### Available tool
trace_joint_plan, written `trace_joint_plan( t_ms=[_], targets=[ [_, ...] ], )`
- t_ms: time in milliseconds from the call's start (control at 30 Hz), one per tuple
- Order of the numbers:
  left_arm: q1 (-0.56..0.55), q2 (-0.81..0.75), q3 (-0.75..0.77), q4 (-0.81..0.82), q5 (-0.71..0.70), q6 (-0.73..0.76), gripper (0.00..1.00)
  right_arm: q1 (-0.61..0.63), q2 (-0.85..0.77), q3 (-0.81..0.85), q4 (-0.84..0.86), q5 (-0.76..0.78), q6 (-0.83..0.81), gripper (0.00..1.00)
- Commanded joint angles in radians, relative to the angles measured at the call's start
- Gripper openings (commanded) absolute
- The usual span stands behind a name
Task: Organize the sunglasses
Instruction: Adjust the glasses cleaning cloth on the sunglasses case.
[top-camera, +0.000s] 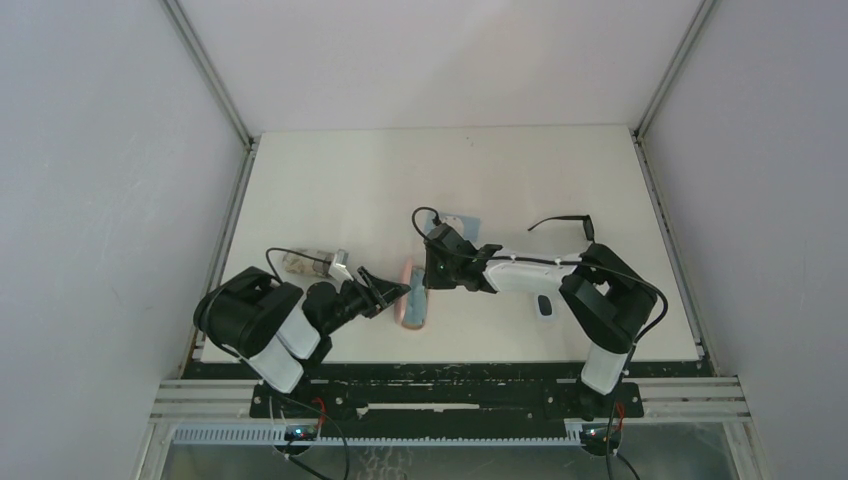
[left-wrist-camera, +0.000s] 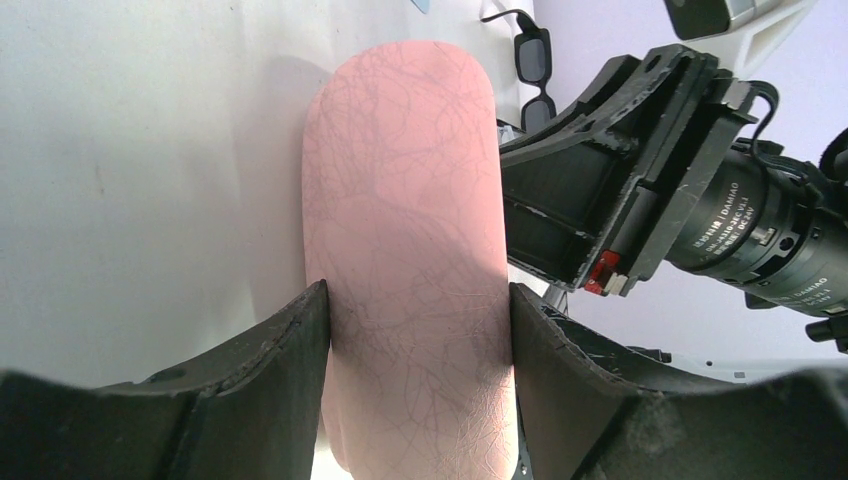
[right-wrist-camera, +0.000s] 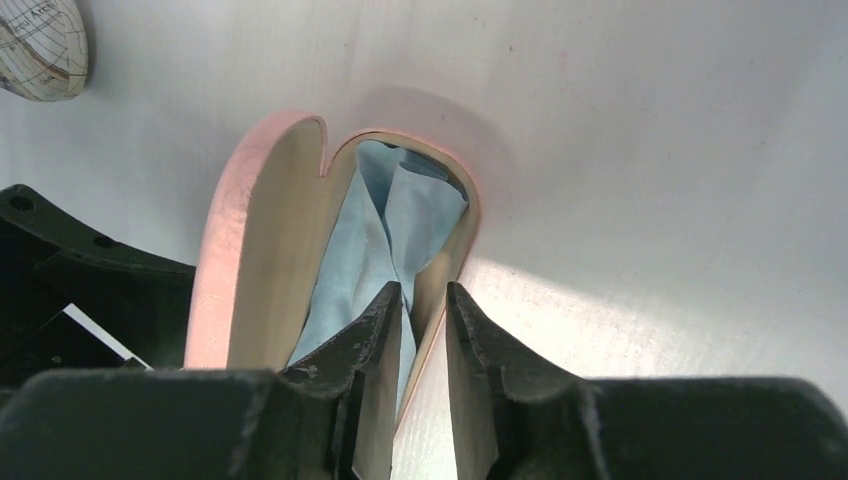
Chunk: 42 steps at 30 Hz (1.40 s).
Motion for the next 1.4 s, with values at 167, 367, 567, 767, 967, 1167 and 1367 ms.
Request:
trace_joint_plan(
  t_ms=[167, 367, 567, 767, 967, 1167, 1367],
  targets=[
    [-0.003, -0.002, 0.018, 0.077, 0.013, -0.012, 0.23, 0.010, -0.067, -0.002, 0.030, -0.031, -0.058, 0.24],
    [-0.003, -0.001, 0.021, 0.077, 0.014, -0.011, 0.23, 0.006, -0.050, -0.007, 0.038, -0.113, -0.051, 0.28],
    [-0.004, 0.000, 0.020, 0.077, 0.015, -0.011, 0.23, -0.005, -0.025, -0.021, 0.070, -0.164, -0.045, 0.33],
    [-0.003, 0.002, 0.023, 0.077, 0.018, -0.012, 0.23, -0.012, 0.003, -0.022, 0.081, -0.181, -0.052, 0.35],
    [-0.004, 0.005, 0.021, 0.077, 0.018, -0.011, 0.23, -0.015, 0.015, -0.028, 0.085, -0.200, -0.057, 0.37],
    [-0.003, 0.007, 0.024, 0.078, 0.018, -0.012, 0.23, -0.019, -0.003, -0.049, 0.099, -0.236, -0.050, 0.36],
    [-0.003, 0.009, 0.024, 0.077, 0.018, -0.012, 0.22, -0.024, -0.033, -0.081, 0.132, -0.289, -0.036, 0.35]
  ],
)
